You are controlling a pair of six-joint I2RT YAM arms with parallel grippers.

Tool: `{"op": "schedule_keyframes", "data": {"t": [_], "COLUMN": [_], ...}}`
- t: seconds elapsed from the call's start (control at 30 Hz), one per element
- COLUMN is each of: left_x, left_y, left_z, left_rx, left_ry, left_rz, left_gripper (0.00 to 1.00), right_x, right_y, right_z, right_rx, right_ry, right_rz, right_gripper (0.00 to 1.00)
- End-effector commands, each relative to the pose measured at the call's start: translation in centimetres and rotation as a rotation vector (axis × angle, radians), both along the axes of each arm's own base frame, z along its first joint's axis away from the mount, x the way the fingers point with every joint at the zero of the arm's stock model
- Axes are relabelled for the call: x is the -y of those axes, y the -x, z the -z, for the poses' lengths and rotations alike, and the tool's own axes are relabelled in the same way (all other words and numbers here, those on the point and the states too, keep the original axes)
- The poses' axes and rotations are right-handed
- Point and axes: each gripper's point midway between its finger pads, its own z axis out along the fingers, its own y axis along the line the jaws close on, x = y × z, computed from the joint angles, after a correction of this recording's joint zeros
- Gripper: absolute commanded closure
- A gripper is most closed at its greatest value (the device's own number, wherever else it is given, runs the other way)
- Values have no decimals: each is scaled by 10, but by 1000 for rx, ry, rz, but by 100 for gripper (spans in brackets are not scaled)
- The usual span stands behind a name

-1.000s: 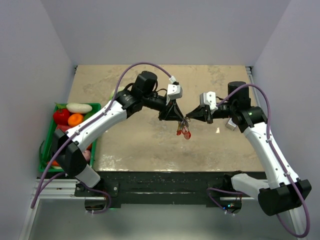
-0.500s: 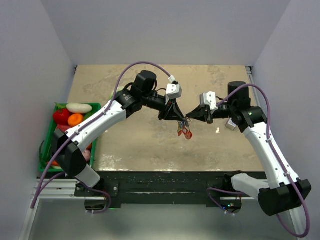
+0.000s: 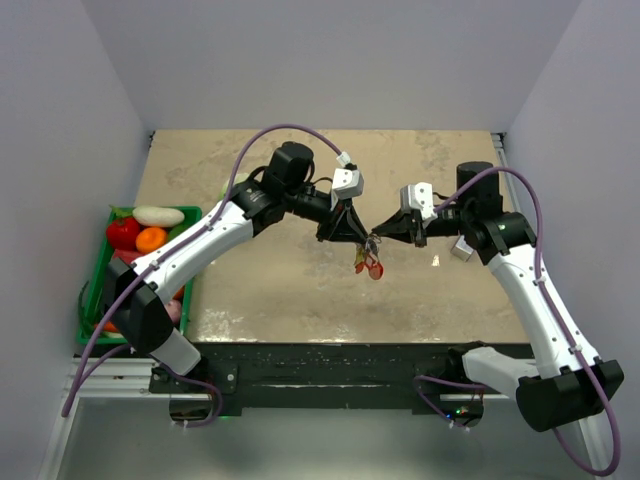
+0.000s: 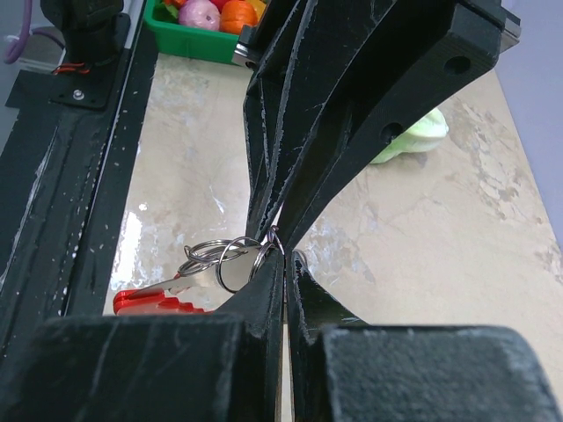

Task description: Remove the keys from the keyring

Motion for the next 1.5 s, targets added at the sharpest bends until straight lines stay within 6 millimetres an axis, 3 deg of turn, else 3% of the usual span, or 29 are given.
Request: {"op": "schedule_keyframes", "data": {"t": [0.0, 0.13, 0.37, 0.7, 0.93, 1.2, 1.47], "left_x": [-1, -1, 0, -5, -11, -9, -9], "left_y": [5, 5, 5, 6, -18, -29, -24], "left_z": [-17, -19, -23, -32, -39, -50, -45], "left_rx": [26, 27, 20, 45, 116, 145, 144], "left_ry": [49, 55, 62, 65, 25, 13, -5], "left_rz": [28, 27, 26, 6, -141, -191, -196], "left_gripper": [80, 81, 100, 100, 100, 100, 100], "right_x": [-3, -2, -2, 1, 3, 6, 5], "right_y": [6, 6, 6, 4, 8, 5, 3], "right_z": [-25, -26, -23, -17, -10, -5, -3], "right_rx": [66, 69, 70, 81, 66, 27, -21], "right_ry": [-41, -41, -36, -10, 17, 27, 8], "right_rz": [-37, -34, -30, -10, -18, 19, 60], "right_gripper": [100, 100, 100, 100, 100, 100, 100]}}
